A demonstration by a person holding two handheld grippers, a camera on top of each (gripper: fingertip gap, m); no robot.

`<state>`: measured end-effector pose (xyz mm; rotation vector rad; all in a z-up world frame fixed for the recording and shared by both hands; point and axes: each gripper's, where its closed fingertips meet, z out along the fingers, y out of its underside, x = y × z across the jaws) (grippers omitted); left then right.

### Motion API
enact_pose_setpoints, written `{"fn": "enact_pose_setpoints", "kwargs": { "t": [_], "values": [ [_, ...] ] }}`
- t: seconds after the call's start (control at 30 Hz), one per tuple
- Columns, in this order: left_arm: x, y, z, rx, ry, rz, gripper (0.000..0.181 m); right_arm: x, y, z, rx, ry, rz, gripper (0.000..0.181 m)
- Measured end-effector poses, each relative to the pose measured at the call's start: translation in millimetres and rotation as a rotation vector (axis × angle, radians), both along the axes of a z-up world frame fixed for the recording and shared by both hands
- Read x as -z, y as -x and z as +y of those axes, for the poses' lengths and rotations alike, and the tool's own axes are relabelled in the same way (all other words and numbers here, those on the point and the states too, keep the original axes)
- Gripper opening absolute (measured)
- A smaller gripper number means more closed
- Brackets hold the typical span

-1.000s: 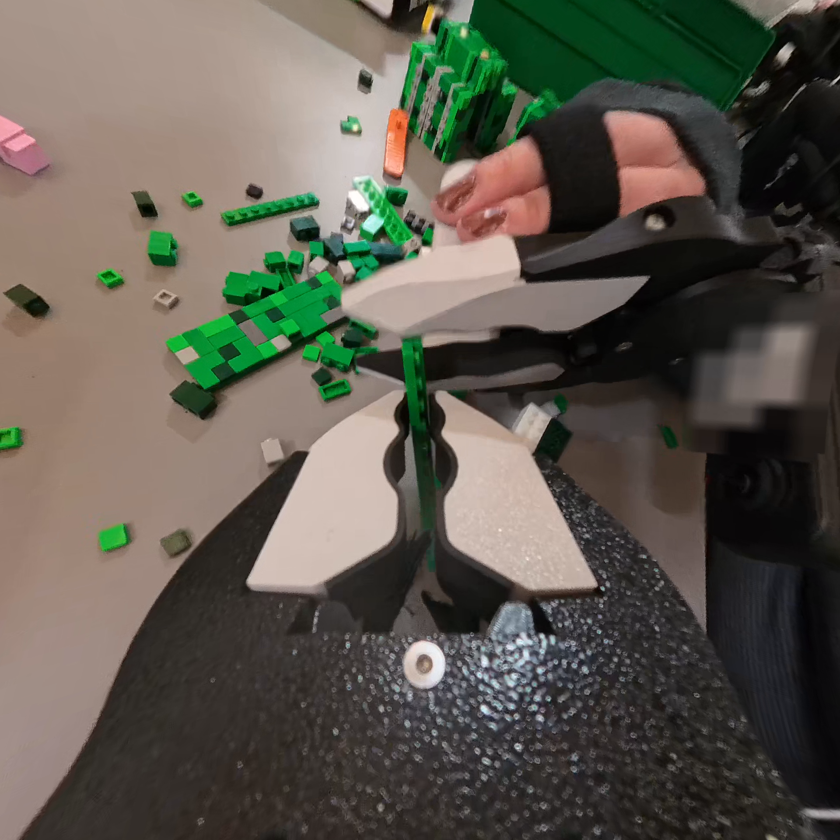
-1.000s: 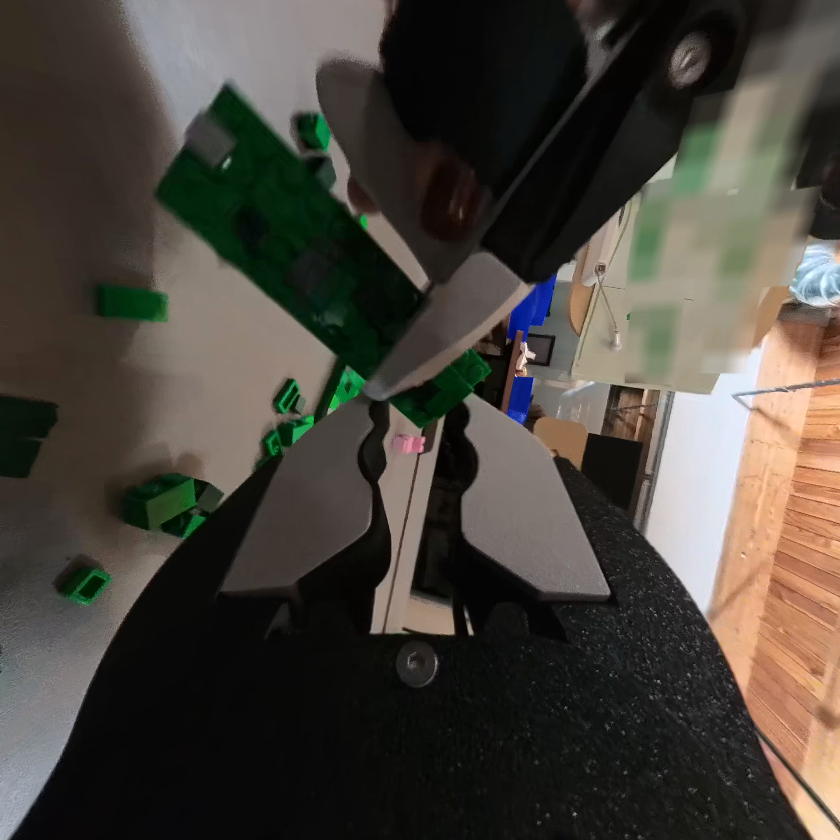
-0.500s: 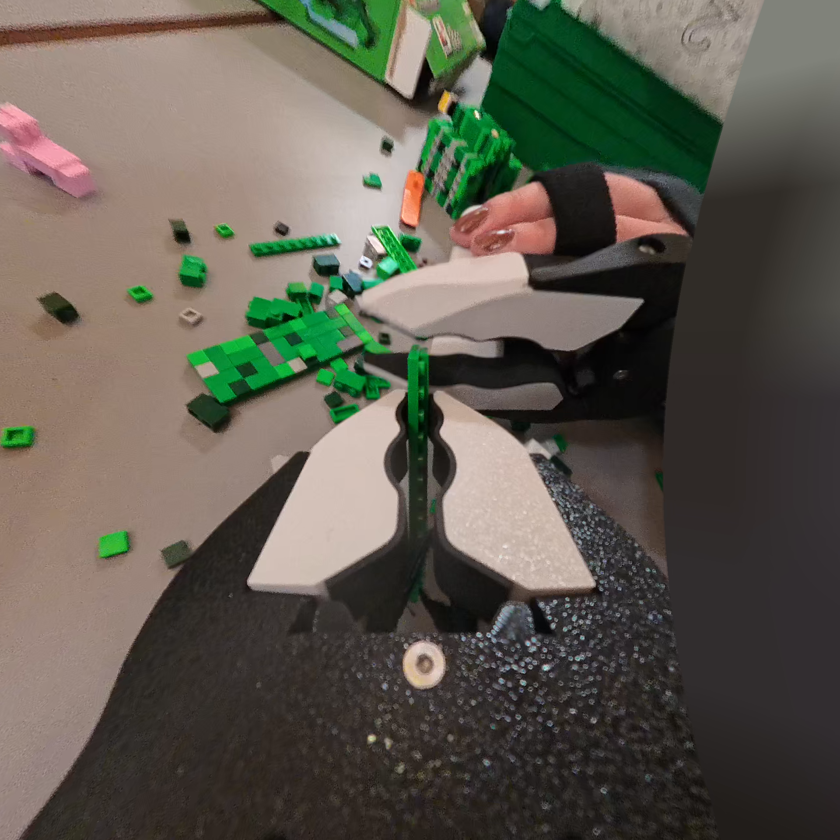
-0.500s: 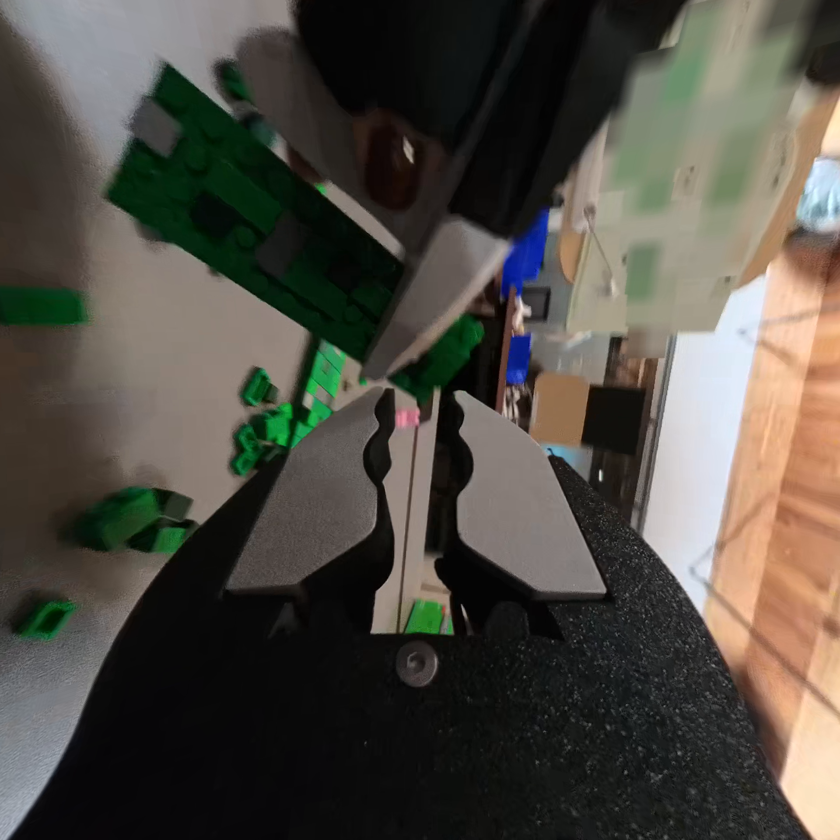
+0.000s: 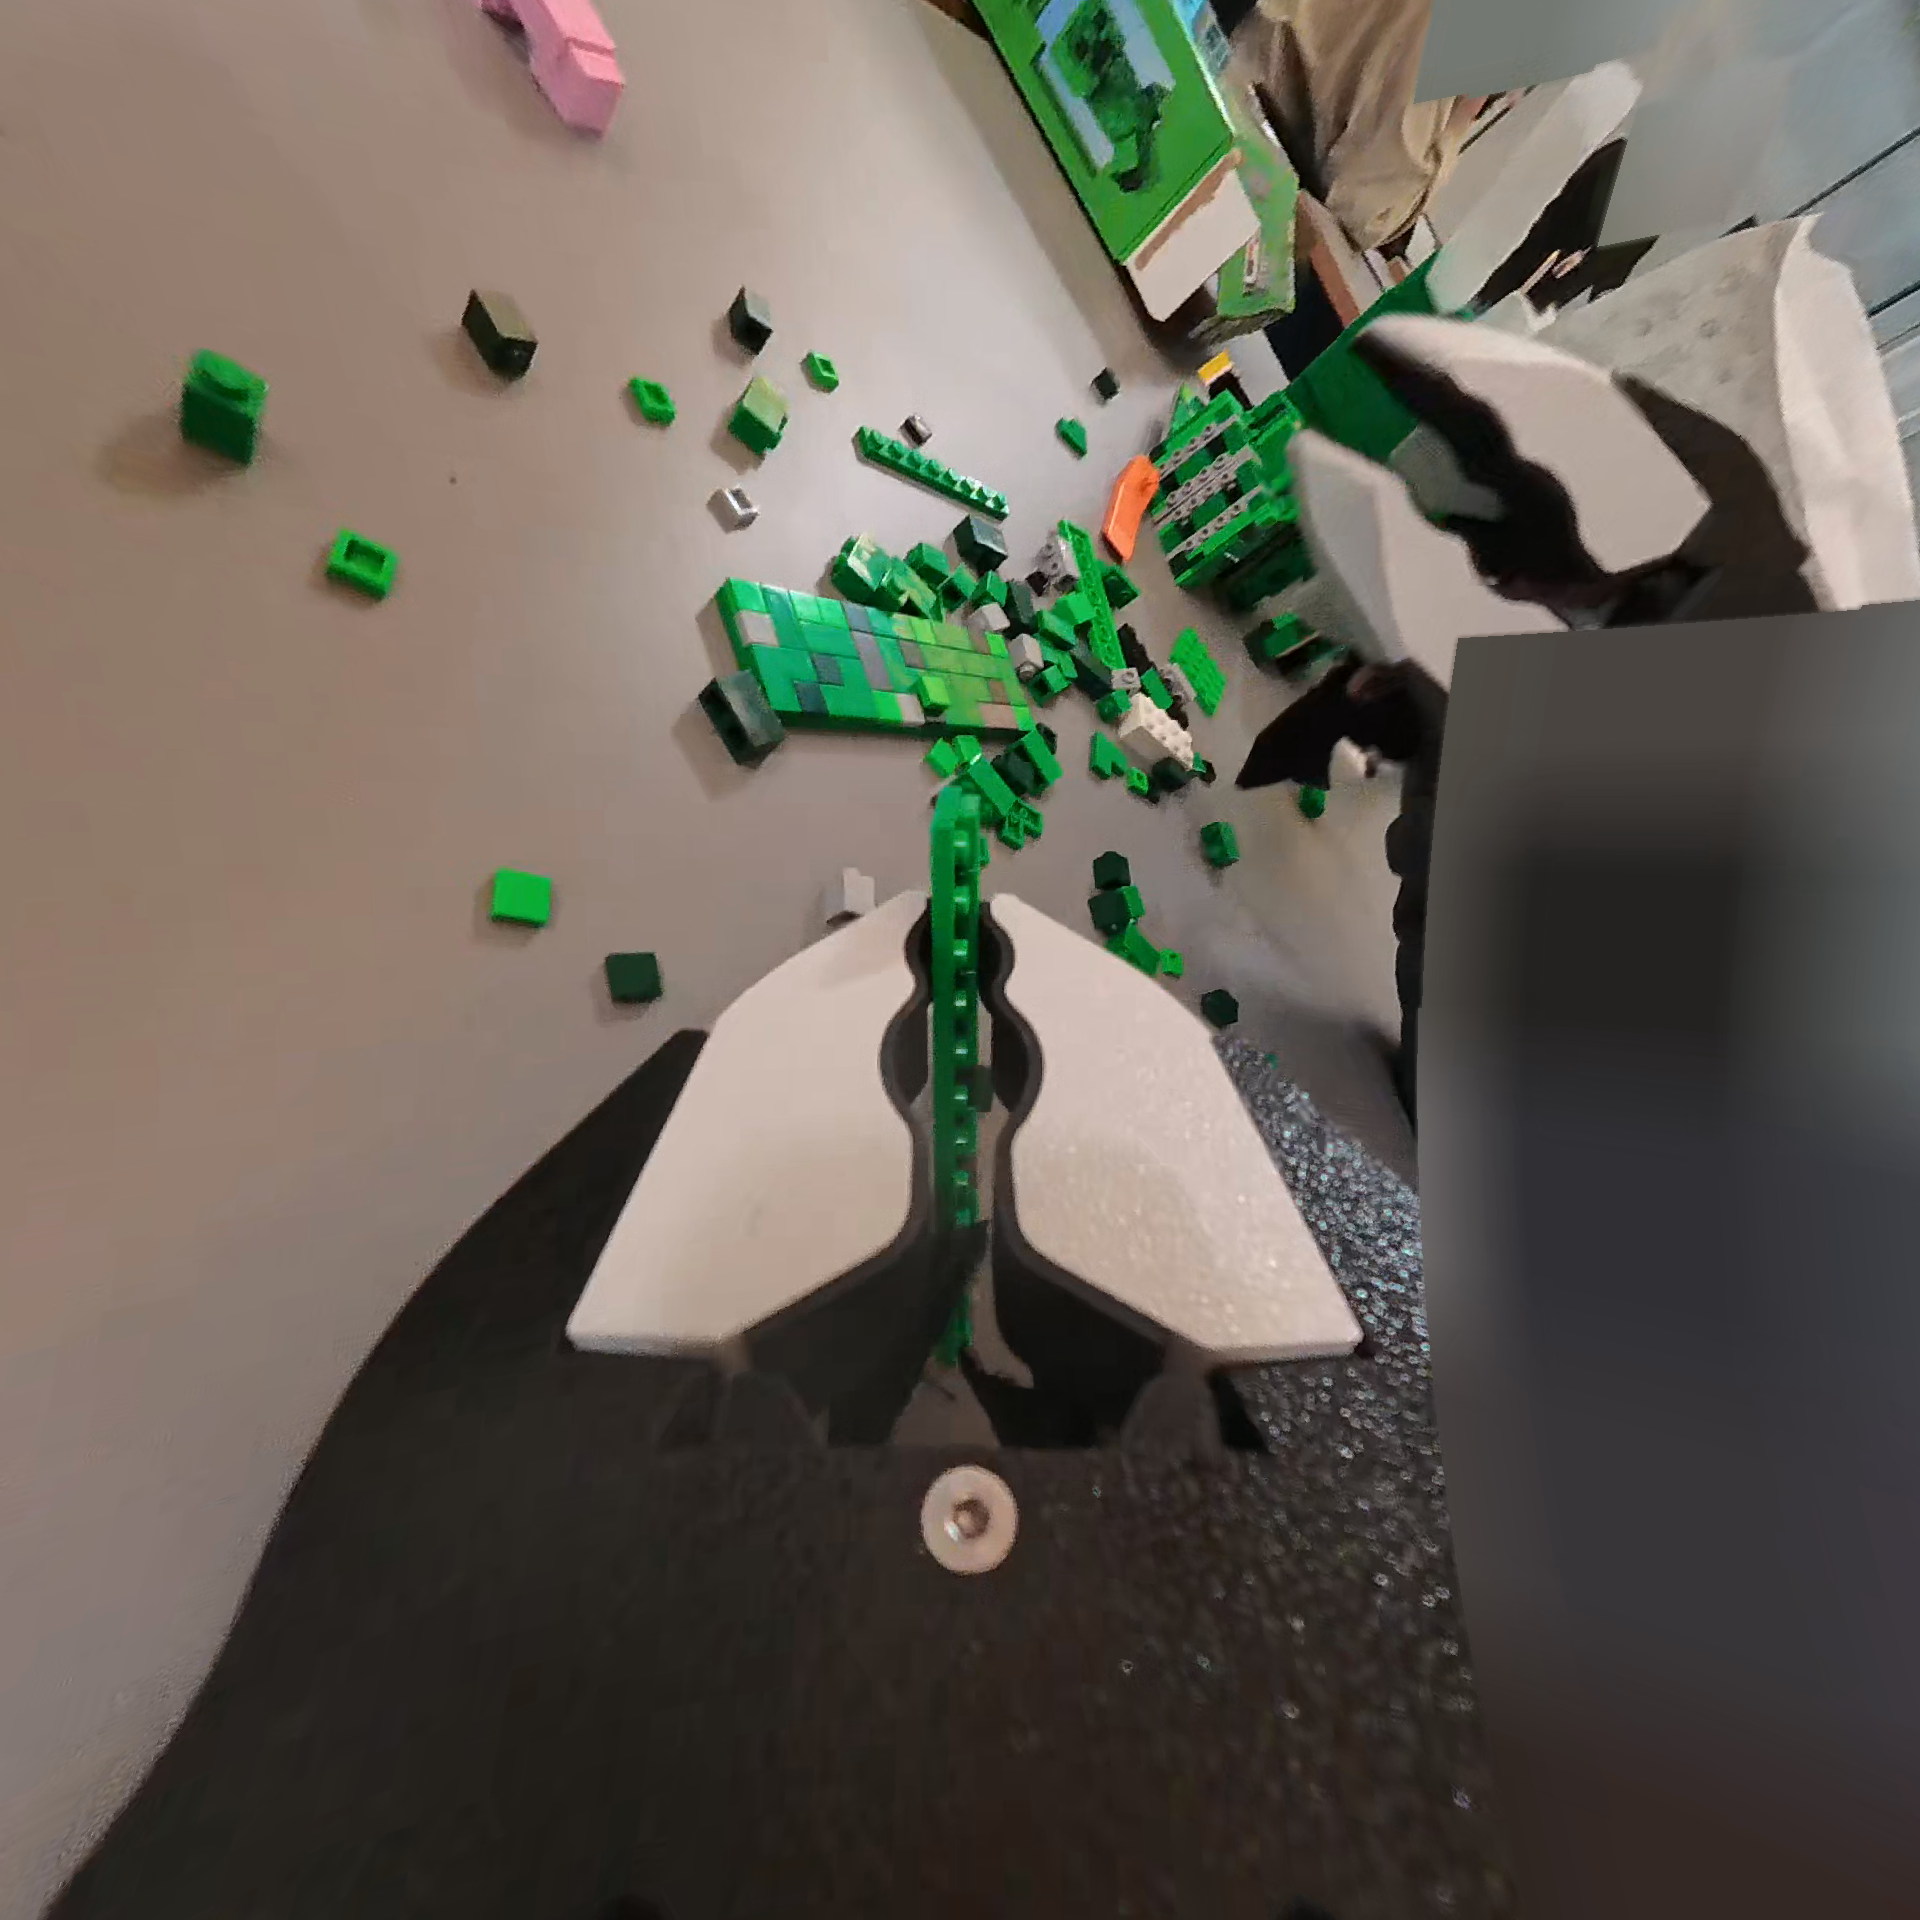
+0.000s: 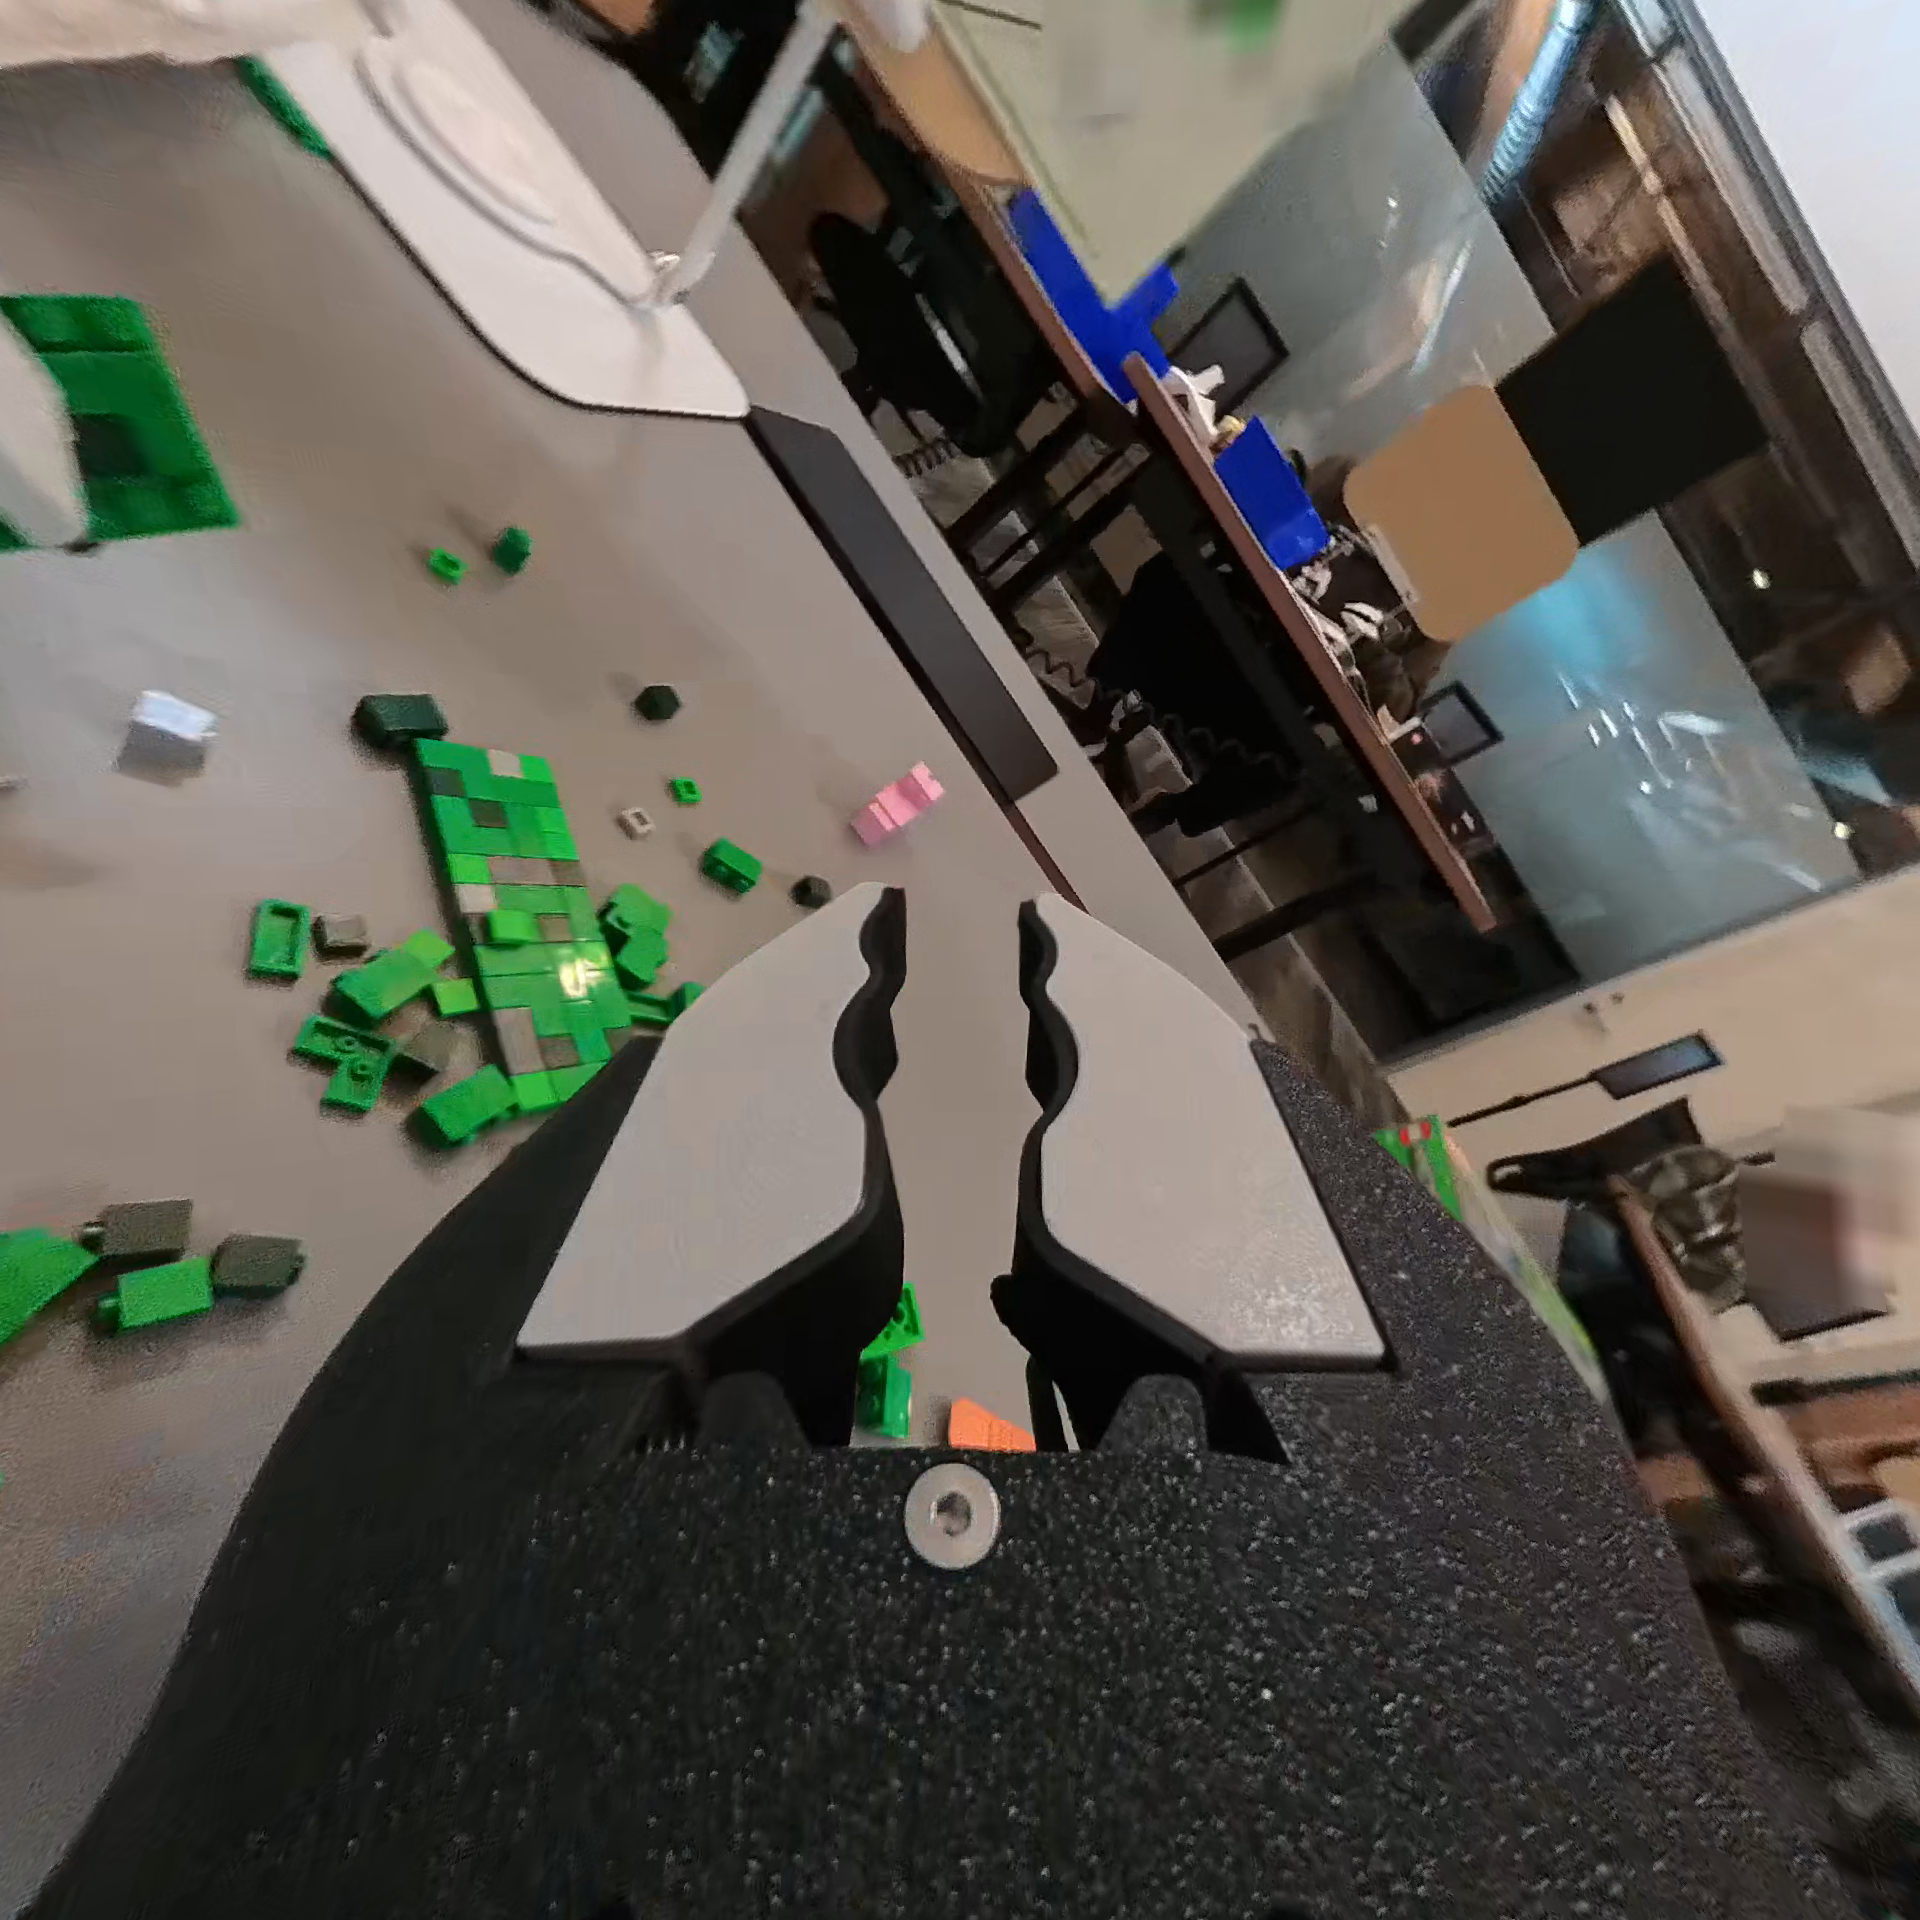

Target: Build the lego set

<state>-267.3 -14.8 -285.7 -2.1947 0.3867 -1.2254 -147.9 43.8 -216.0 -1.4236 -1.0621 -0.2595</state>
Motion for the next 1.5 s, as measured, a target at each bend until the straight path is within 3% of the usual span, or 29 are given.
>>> {"fn": "enact_pose_setpoints", "kwargs": {
  "t": [0.1,0.2,0.4,0.73,0.9,1.03,1.3,1.43,1.5],
  "values": [
    [7.5,2.1,-2.2,0.009,0.016,0.059,0.012,-3.9,-18.7,3.5,0.014,0.013,0.120,0.020],
    [15.7,-0.3,-8.6,0.042,0.071,0.099,0.036,-2.9,-29.5,0.8,-0.023,0.038,0.243,0.020],
    [16.8,5.7,-2.6,0.011,0.043,0.162,0.053,-17.0,-40.0,-9.1,-0.090,0.004,0.498,0.020],
    [18.6,39.0,0.0,-0.044,0.040,0.319,0.054,-6.7,-29.4,-21.0,-0.127,-0.085,0.508,0.011],
    [-11.0,42.6,20.2,-0.098,-0.205,0.257,0.051,7.3,-9.4,-24.0,-0.194,-0.104,0.398,0.006],
    [-25.1,61.5,39.7,-0.227,-0.471,0.362,0.049,8.5,-7.9,-24.3,-0.215,-0.091,0.410,0.004],
    [-61.6,65.0,37.9,-0.379,-0.830,0.476,0.044,12.4,-3.4,-25.9,-0.234,-0.098,0.367,0.000],
    [-75.7,66.0,31.8,-0.454,-0.985,0.565,0.014,13.6,-1.6,-29.6,-0.247,-0.075,0.364,0.000],
    [-75.3,61.5,30.8,-0.444,-0.990,0.563,0.013,10.8,-1.1,-34.4,-0.272,-0.072,0.376,0.000]
  ]
}}
